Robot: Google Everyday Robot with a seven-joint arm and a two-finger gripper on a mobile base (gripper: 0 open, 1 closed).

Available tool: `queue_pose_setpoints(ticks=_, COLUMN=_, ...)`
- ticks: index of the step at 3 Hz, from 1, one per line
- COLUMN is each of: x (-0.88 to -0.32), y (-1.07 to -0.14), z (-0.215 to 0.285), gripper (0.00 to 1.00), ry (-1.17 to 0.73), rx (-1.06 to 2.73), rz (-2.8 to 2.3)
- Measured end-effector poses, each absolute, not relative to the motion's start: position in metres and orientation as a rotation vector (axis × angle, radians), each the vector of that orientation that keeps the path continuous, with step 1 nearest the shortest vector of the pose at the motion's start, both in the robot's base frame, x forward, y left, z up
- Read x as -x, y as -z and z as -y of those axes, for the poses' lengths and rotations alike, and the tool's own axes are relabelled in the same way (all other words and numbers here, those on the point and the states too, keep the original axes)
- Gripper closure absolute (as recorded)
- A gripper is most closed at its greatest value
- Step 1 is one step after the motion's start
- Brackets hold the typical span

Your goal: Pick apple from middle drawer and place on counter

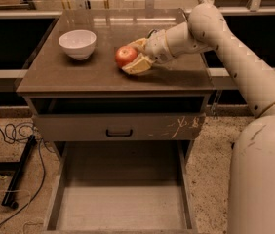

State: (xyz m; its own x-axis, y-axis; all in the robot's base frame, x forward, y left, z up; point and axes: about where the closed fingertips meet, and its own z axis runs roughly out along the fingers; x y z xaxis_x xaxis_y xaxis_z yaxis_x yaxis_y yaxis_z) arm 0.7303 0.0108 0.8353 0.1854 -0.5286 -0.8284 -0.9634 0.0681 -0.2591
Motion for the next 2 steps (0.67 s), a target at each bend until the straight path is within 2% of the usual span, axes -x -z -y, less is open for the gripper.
queue_pose_setpoints(ticks=2, x=-0.7303, y=-0.8353, z=-0.0109, gripper=0.34, ry=-0.622, rx=1.581, rz=-1.462)
